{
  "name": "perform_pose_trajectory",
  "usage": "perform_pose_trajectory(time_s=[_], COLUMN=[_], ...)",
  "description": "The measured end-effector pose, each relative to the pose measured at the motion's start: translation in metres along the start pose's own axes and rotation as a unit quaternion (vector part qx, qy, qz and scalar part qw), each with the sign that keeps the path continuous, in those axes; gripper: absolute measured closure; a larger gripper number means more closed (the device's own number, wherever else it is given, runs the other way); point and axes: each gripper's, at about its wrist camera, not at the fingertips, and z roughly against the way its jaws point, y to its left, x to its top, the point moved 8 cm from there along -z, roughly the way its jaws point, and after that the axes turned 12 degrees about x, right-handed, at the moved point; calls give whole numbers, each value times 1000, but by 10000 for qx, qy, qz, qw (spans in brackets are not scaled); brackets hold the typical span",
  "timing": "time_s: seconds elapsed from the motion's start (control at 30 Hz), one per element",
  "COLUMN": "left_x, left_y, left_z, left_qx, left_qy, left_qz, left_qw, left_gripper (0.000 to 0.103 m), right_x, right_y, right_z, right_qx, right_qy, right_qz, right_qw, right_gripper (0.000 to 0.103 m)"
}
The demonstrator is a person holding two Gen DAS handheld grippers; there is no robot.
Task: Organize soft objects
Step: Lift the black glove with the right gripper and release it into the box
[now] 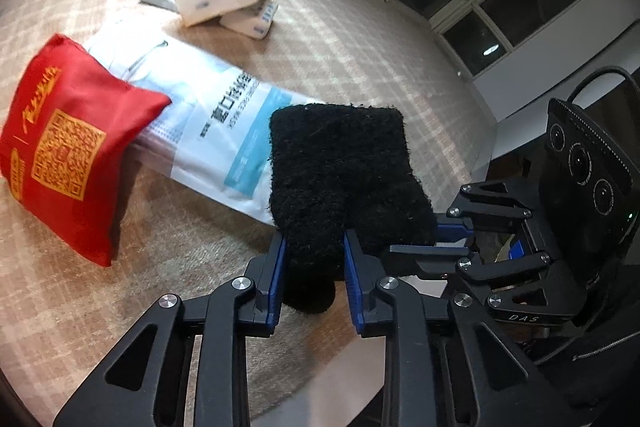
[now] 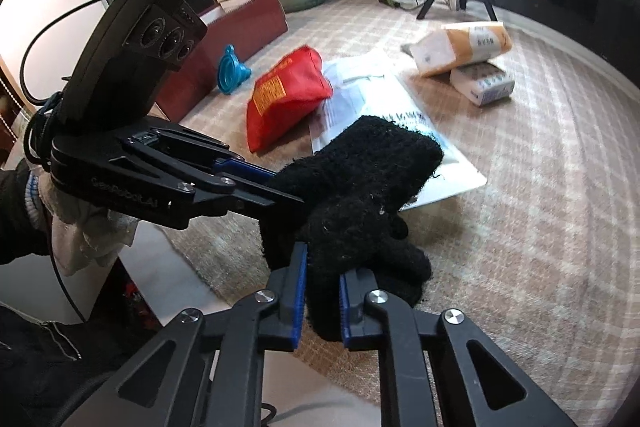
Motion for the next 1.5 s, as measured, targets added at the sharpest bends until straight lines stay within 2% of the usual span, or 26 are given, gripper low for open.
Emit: perform_pose_trajectory(time_s=[0.33,0.5,0.67,0.97,1.13,1.27,1.5], left_x=[15,22,23,14,7,3,-1], left_y=[5,19,39,101,142,175,229], left_z=[53,93,136,219,261,285,301], left_qx=[127,249,517,1279,1783,2140,2577], left_qy=[-692,-1164,-1643,-2364,-2685,-2829,-2864], left_qz=[63,197,380,741,980,1150,1477], left_qw=[9975,9927,9843,9603,9416,9279,9109], left_gripper=[80,80,80,80,80,80,80], right_x=[43,75,111,179,221,244,280], right_y=[29,57,87,158,197,223,240], right_z=[24,31,27,-2,-33,-58,-107], right_qx=[145,288,492,1041,1415,1516,1858], right_qy=[-392,-607,-805,-1074,-1139,-1147,-943], right_qz=[265,547,847,1403,1570,1761,1508], right_qw=[9988,9962,9919,9787,9707,9658,9663], right_gripper=[94,94,94,94,94,94,94])
